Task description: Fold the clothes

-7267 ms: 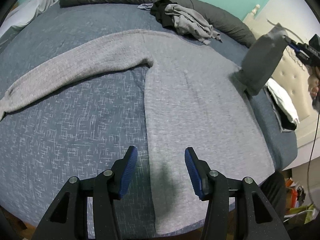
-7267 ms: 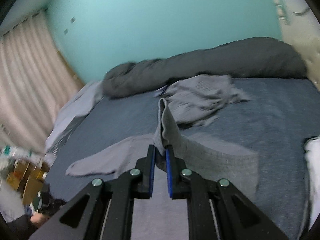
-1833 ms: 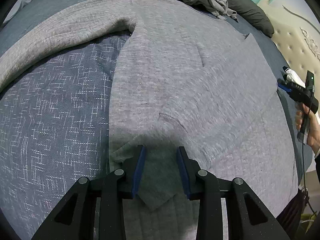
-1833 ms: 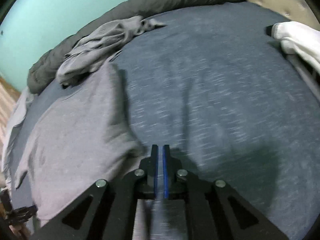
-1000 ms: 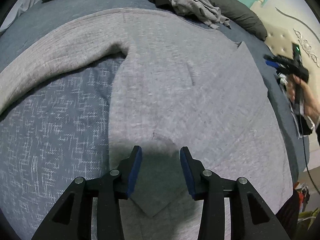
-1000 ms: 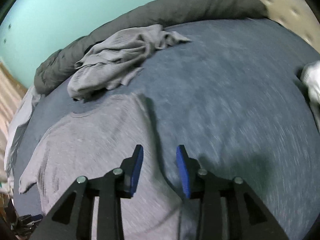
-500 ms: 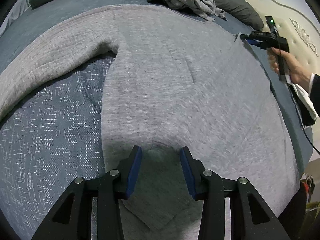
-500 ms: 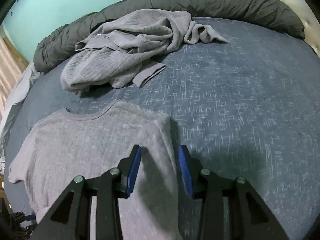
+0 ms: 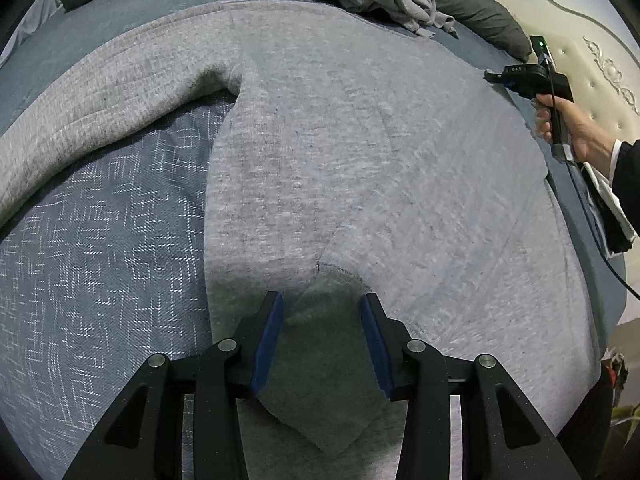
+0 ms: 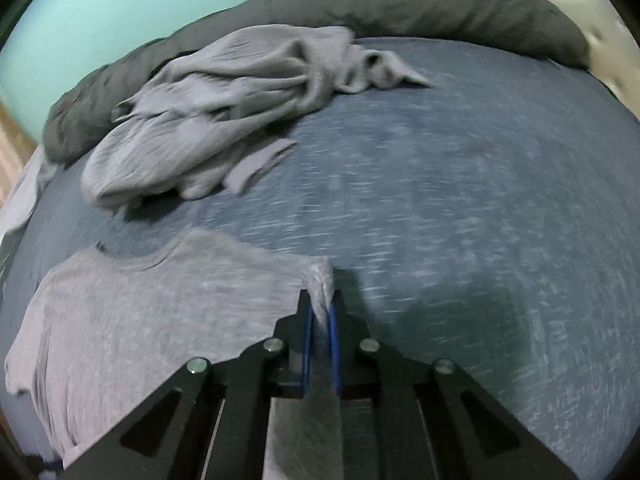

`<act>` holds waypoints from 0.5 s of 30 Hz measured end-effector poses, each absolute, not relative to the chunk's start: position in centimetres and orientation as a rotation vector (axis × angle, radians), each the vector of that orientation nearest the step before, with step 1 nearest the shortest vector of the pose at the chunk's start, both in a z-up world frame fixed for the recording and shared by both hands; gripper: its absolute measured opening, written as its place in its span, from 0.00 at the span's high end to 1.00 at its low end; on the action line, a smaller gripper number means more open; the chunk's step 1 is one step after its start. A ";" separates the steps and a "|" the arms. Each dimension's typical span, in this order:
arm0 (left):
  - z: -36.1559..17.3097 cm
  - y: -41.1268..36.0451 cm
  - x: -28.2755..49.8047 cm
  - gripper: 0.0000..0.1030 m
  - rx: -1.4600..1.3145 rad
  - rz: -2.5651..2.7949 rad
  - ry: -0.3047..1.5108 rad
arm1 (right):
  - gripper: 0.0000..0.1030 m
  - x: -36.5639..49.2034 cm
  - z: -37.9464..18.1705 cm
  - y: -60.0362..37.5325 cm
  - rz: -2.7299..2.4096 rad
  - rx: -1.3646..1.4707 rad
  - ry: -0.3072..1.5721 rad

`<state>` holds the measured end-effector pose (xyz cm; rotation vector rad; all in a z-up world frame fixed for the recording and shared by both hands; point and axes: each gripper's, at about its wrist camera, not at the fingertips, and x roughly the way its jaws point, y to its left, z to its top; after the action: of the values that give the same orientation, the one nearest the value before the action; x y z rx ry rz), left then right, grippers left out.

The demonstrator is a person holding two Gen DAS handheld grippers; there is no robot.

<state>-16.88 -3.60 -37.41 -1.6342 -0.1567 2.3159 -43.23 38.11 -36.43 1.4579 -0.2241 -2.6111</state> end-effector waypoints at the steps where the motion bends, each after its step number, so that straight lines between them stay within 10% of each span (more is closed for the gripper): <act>1: -37.3 -3.9 -16.6 0.57 -1.636 2.315 -0.155 | 0.93 -43.4 -36.7 38.3 -2.603 1.475 -0.226; 15: -35.6 -5.0 -15.0 0.57 -1.628 2.348 -0.163 | 0.79 -41.7 -34.6 41.3 -2.730 1.379 -0.316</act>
<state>-15.00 -4.96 -35.63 -1.6282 -0.1627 2.3478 -41.66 41.33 -34.56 1.3789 -0.3165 -2.7299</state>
